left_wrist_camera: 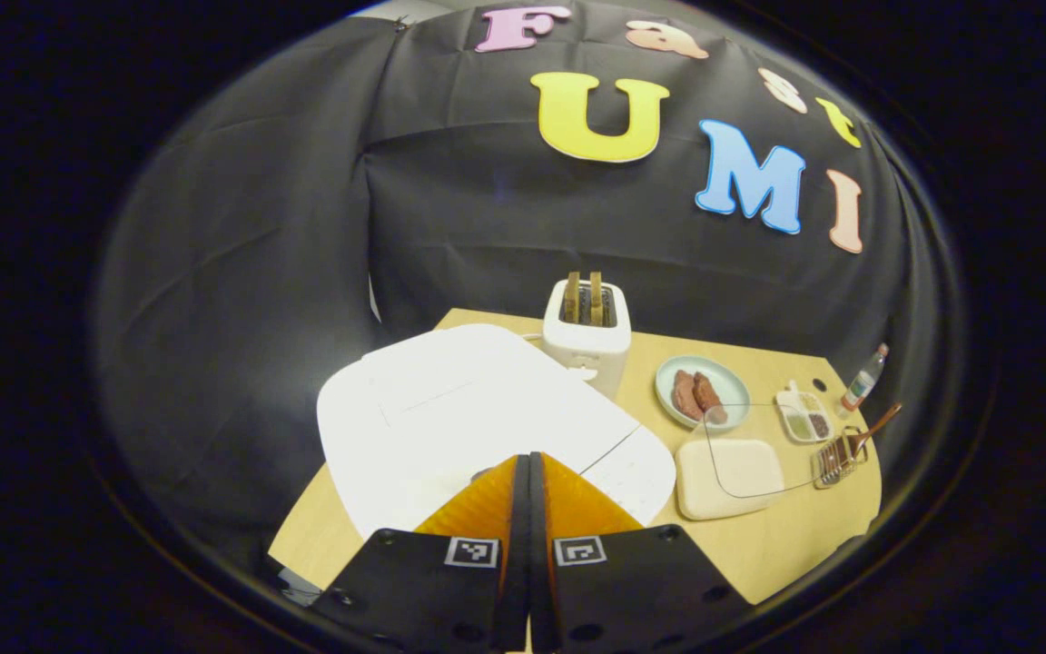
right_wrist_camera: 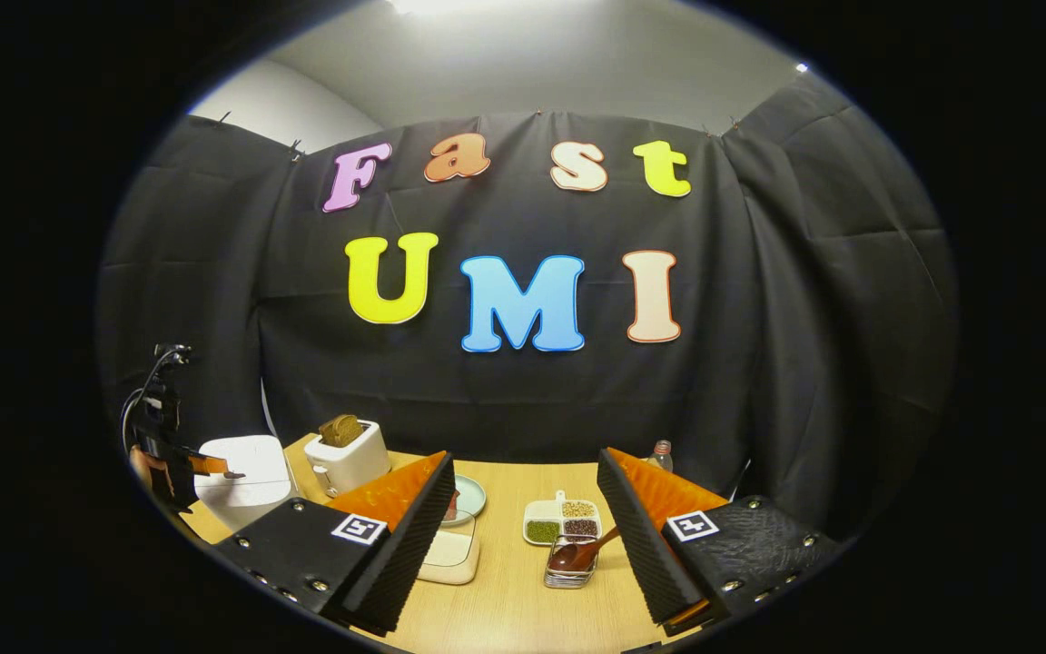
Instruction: Close the left gripper, press the button to open the rice cooker; take a wooden spoon from the chopstick holder with the right hand, scoop a spoonful of rice and pour it into the rice cooker, then put the wooden spoon back into the chopstick holder.
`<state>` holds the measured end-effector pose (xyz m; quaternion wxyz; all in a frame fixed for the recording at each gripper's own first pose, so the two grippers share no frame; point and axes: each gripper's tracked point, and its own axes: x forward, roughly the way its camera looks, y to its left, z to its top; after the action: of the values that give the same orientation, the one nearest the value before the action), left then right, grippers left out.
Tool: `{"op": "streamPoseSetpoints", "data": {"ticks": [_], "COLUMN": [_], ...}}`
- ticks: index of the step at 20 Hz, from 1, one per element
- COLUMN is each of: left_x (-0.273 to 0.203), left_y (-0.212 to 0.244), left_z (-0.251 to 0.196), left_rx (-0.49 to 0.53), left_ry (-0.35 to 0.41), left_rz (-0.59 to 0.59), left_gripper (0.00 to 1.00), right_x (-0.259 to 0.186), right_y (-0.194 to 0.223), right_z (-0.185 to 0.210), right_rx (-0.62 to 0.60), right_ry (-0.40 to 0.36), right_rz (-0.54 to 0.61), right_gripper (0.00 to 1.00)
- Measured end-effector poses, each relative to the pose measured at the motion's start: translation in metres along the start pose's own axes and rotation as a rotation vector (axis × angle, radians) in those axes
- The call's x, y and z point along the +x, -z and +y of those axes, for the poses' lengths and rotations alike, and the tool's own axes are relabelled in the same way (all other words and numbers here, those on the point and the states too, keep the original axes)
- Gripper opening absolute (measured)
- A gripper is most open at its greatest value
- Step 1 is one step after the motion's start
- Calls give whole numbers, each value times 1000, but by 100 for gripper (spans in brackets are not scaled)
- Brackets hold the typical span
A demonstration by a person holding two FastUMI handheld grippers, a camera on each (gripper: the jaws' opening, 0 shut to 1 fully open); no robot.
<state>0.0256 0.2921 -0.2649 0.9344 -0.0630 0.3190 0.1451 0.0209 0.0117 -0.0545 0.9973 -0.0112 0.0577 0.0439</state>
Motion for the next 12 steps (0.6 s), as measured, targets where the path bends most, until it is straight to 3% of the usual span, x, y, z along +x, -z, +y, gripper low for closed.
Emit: {"op": "streamPoseSetpoints", "data": {"ticks": [5,8,12], "left_x": [20,21,20], "left_y": [20,13,14], "left_z": [4,7,10], "left_rx": [-28,-69,-24], "left_ry": [-8,-4,-15], "left_rz": [77,63,72], "left_gripper": [9,9,9], "right_x": [-1,-1,0], "right_y": [4,5,7], "right_z": [-7,-10,-13], "right_rx": [-16,-3,15], "right_ry": [14,18,15], "right_rz": [10,16,25], "right_gripper": [96,96,96]}}
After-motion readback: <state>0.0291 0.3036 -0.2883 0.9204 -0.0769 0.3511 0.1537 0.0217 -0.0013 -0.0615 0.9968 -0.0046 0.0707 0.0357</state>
